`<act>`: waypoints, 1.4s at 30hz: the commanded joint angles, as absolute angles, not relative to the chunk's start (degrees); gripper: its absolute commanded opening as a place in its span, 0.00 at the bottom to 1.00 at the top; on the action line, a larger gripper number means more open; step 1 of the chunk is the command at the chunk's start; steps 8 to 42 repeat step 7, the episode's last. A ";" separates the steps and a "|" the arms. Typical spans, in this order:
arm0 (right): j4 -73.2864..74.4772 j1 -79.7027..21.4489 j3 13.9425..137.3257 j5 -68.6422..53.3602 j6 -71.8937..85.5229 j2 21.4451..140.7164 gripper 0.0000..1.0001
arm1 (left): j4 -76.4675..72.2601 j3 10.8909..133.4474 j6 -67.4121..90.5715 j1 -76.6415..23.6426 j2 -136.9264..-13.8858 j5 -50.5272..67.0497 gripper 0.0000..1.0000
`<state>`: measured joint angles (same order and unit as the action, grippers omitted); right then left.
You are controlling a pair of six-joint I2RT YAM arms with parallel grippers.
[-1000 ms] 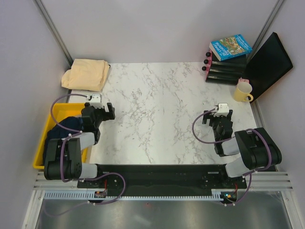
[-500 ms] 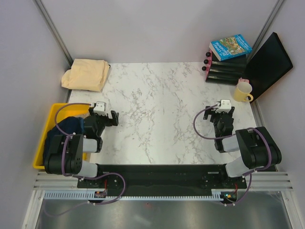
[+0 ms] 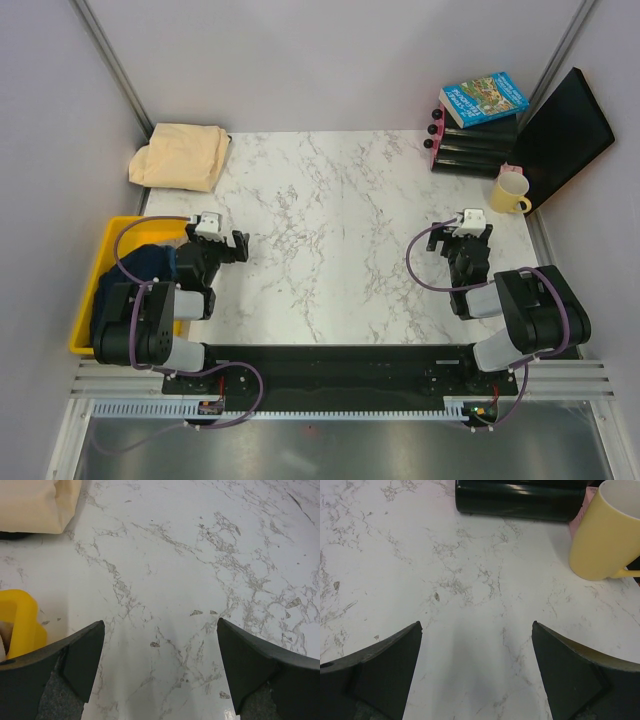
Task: Fold and stack the t-shirts
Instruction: Put the neatly folded tshirt into the corner of the board with the left arm
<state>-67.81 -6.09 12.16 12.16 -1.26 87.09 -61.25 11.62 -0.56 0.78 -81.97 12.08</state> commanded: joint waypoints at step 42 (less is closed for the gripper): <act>-68.38 -5.89 13.27 12.39 -0.09 87.36 0.98 | -65.04 12.48 -2.28 0.70 -82.00 11.51 1.00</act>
